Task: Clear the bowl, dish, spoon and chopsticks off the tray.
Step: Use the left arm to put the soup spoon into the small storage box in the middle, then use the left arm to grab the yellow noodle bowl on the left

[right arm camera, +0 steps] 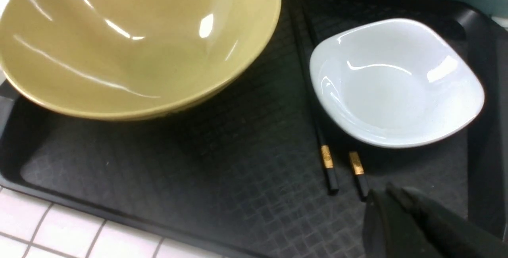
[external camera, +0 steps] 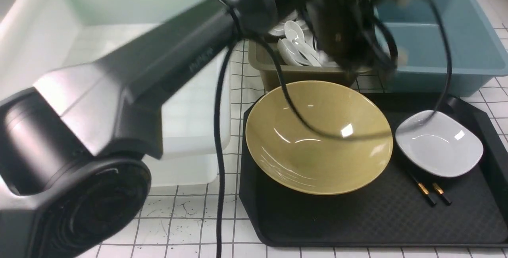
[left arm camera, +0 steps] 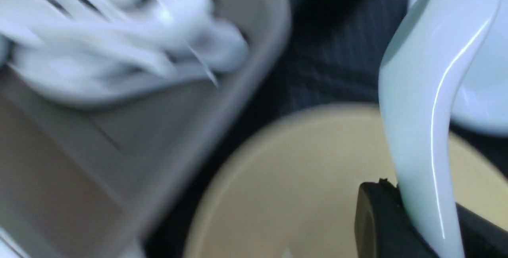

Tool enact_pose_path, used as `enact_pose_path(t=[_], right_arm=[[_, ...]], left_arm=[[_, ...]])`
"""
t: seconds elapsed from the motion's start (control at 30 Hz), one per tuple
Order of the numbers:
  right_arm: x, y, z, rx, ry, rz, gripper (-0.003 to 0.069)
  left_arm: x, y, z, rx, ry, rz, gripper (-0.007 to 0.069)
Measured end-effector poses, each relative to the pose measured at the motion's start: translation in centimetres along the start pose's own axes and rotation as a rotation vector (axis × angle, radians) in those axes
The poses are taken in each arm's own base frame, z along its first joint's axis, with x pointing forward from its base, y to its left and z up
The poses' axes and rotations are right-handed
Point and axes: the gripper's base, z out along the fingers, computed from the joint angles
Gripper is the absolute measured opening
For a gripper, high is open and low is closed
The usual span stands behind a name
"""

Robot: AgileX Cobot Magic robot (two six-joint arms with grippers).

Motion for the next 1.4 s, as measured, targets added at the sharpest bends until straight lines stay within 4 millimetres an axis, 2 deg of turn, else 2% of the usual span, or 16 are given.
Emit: enact_pose_path(t=[0.07,0.23,0.3,0.4,0.5,0.6,0.67,0.73,0.8,0.87,0.9,1.0,1.07,1.2,1.3,1.4], right_arm=[[0.0,0.0,0.0,0.001,-0.002,0.000,0.0047],[0.0,0.0,0.0,0.002,-0.005,0.000,0.0048],[-0.1,0.0,0.0,0.003,-0.006,0.000,0.0047],[-0.1,0.0,0.0,0.003,-0.006,0.000,0.0047],[0.0,0.0,0.0,0.003,-0.006,0.000,0.0047],[-0.1,0.0,0.0,-0.001,-0.007,-0.003,0.0047],[-0.1,0.2,0.0,-0.017,-0.008,-0.013,0.0048],[-0.1,0.4,0.0,-0.035,-0.007,-0.025,0.0048],[0.0,0.7,0.0,-0.056,-0.006,-0.038,0.0048],[-0.1,0.8,0.0,-0.061,-0.009,-0.043,0.0048],[-0.1,0.8,0.0,-0.063,-0.009,-0.042,0.0048],[-0.1,0.8,0.0,-0.064,-0.009,-0.043,0.0048],[-0.1,0.8,0.0,-0.065,-0.012,-0.044,0.0048],[-0.1,0.8,0.0,-0.065,-0.015,-0.045,0.0048],[-0.1,0.8,0.0,-0.066,-0.014,-0.045,0.0048],[-0.1,0.8,0.0,-0.066,-0.015,-0.045,0.0048]], left_arm=[[-0.9,1.9,-0.2,-0.053,-0.122,-0.050,-0.0008],[-1.4,5.9,0.8,-0.119,-0.273,-0.191,-0.0008],[-0.9,7.6,2.5,-0.138,-0.302,-0.261,-0.0003],[0.3,8.8,5.2,-0.150,-0.258,-0.296,0.0041],[2.1,8.9,7.9,-0.148,-0.142,-0.311,0.0162],[3.5,8.5,9.0,-0.138,-0.012,-0.320,0.0344],[3.9,8.4,8.7,-0.135,0.060,-0.328,0.0459],[3.9,8.3,7.7,-0.132,0.113,-0.337,0.0542],[3.5,8.3,5.8,-0.123,0.144,-0.350,0.0610],[3.1,8.1,4.1,-0.105,0.151,-0.360,0.0634],[2.7,8.0,2.6,-0.091,0.139,-0.360,0.0642],[2.3,7.8,0.7,-0.063,0.123,-0.355,0.0643],[2.5,7.4,0.3,-0.036,0.134,-0.339,0.0633],[4.5,6.8,2.6,-0.013,0.240,-0.301,0.0597],[6.7,6.3,4.8,-0.005,0.348,-0.291,0.0570],[8.2,6.2,6.1,-0.016,0.415,-0.278,0.0557]])
